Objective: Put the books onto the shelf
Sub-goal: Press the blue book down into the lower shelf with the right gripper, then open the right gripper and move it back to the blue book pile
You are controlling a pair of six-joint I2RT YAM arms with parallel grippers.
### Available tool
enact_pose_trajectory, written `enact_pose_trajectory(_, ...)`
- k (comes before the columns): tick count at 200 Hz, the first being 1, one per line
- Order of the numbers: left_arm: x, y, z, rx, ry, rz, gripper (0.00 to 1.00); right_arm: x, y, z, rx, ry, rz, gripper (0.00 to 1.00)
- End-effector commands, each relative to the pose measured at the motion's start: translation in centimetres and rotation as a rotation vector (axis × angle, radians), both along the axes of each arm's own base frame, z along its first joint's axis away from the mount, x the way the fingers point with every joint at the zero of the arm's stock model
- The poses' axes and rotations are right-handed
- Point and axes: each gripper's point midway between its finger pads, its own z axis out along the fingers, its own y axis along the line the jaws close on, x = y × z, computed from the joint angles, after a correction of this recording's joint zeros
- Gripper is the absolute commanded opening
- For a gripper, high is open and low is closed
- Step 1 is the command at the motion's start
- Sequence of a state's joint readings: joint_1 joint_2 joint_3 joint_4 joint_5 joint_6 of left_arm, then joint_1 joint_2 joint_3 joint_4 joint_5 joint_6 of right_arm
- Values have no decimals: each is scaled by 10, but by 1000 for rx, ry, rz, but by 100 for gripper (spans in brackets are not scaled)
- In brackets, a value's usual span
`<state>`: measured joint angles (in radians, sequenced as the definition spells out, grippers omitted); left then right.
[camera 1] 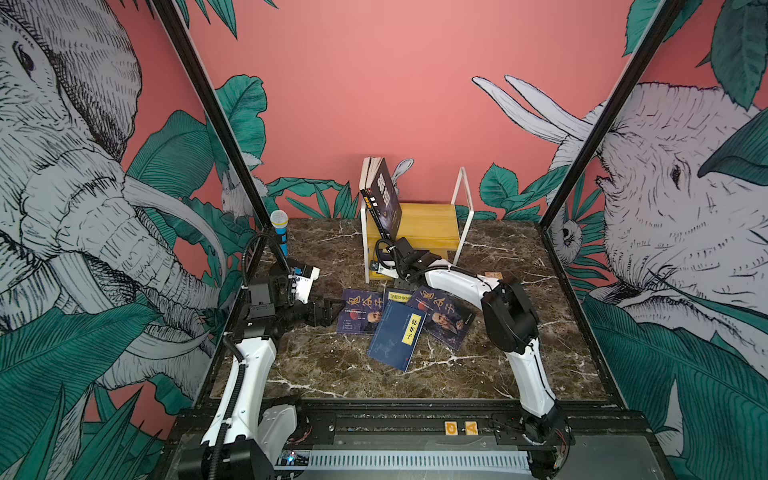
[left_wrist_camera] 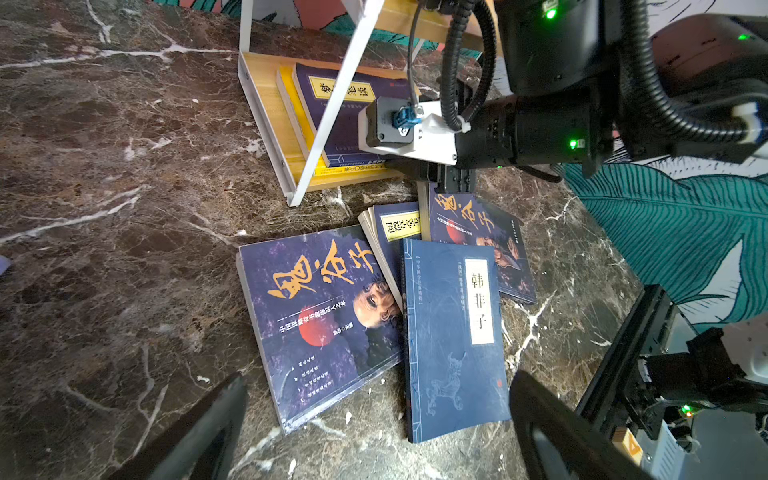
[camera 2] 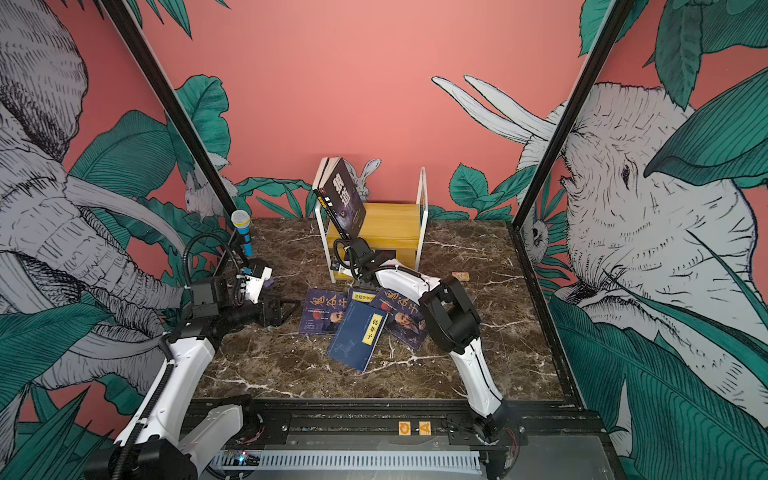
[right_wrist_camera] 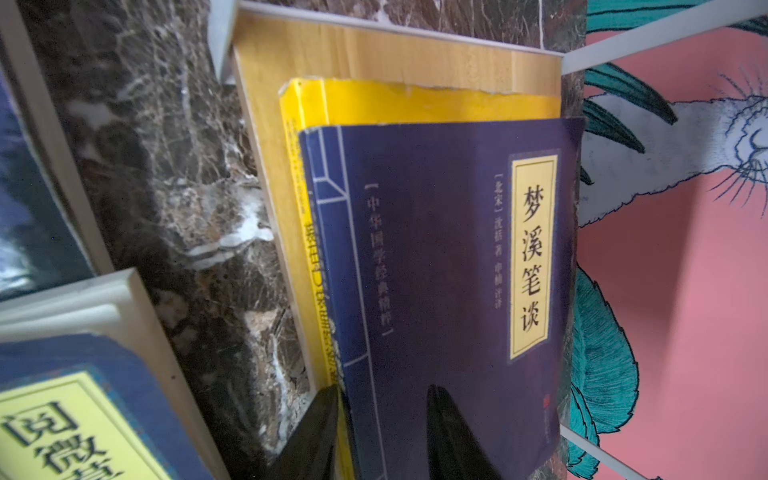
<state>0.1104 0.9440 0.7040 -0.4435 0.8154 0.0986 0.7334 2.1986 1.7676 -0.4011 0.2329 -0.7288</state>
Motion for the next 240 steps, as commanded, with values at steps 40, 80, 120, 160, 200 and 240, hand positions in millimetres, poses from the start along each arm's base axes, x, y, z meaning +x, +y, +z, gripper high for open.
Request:
enact_pose_trajectory(40,-3,0,-2,-2,-3,-12,99,7,8,10,34,-31,-16,35)
enact_pose_trajectory(80,-3,-1,-2,-3,-3,-12,99,8,8,12,36,-41,-23,35)
enact_pose_trajectory(120,-4,0,-1,-2,-6,-11,99,7,9,19,42,-55,-21,34)
enact_pose_trajectory(160,-5,0,-2,-2,-7,-12,99,-8,10,31,39,-52,4,45)
enact_pose_trajectory(200,-6,-3,0,-16,-12,-25,99,-50,6,75,152,-16,-11,51)
enact_pose_trajectory(240,-5,-10,2,-86,13,-41,99,-106,-21,110,305,-37,-90,53)
